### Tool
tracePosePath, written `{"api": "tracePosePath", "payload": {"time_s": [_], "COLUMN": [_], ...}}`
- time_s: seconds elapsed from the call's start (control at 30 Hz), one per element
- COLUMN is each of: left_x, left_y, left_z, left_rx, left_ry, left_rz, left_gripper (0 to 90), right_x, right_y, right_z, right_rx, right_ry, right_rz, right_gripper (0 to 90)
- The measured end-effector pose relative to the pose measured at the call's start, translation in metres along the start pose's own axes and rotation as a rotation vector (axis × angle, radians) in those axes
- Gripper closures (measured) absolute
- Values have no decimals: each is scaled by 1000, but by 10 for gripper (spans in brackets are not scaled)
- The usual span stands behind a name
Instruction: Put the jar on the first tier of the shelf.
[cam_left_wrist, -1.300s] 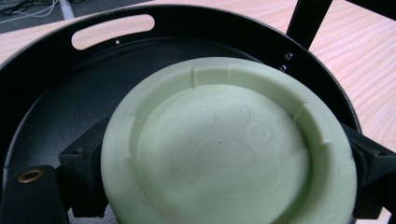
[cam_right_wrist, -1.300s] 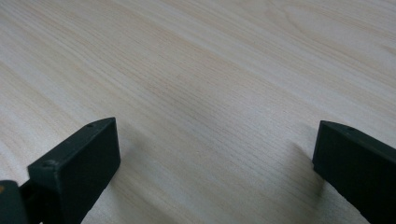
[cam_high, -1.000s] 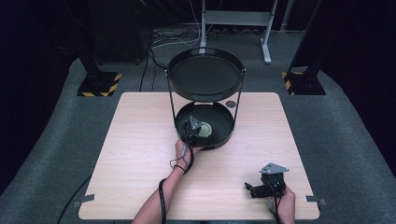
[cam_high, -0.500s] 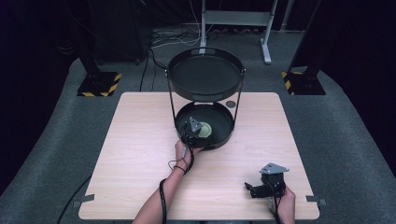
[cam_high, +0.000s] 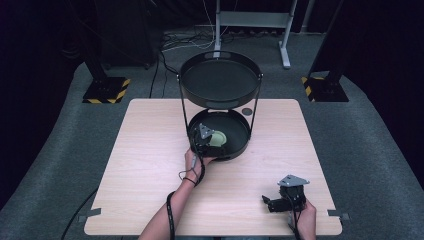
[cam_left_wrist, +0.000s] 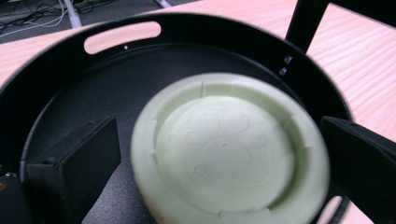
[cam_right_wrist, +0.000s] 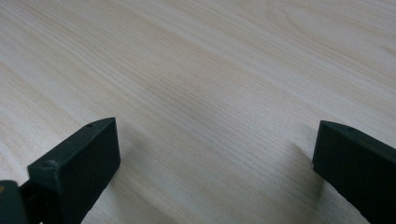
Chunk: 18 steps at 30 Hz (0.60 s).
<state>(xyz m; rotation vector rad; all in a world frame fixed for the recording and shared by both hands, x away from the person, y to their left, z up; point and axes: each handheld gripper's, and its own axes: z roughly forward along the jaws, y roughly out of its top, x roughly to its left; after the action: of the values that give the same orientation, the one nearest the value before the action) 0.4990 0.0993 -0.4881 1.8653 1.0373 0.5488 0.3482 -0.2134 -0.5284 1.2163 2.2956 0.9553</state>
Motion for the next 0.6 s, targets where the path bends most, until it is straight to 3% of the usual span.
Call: {"api": "tracePosePath", "payload": {"time_s": [0.33, 0.6], "left_x": [3, 21], "left_y": [-5, -39], "left_z": [-48, -98], "left_rx": [-20, -19], "left_ry": [-10, 18], "left_rz": [22, -4], "left_gripper": [3, 3], "right_x": [0, 0], "right_y": [0, 0], "right_z": [0, 0], "right_rx": [-1, 0], "right_ry": [-3, 0], "right_rz": [-3, 0], "right_gripper": [1, 0]}}
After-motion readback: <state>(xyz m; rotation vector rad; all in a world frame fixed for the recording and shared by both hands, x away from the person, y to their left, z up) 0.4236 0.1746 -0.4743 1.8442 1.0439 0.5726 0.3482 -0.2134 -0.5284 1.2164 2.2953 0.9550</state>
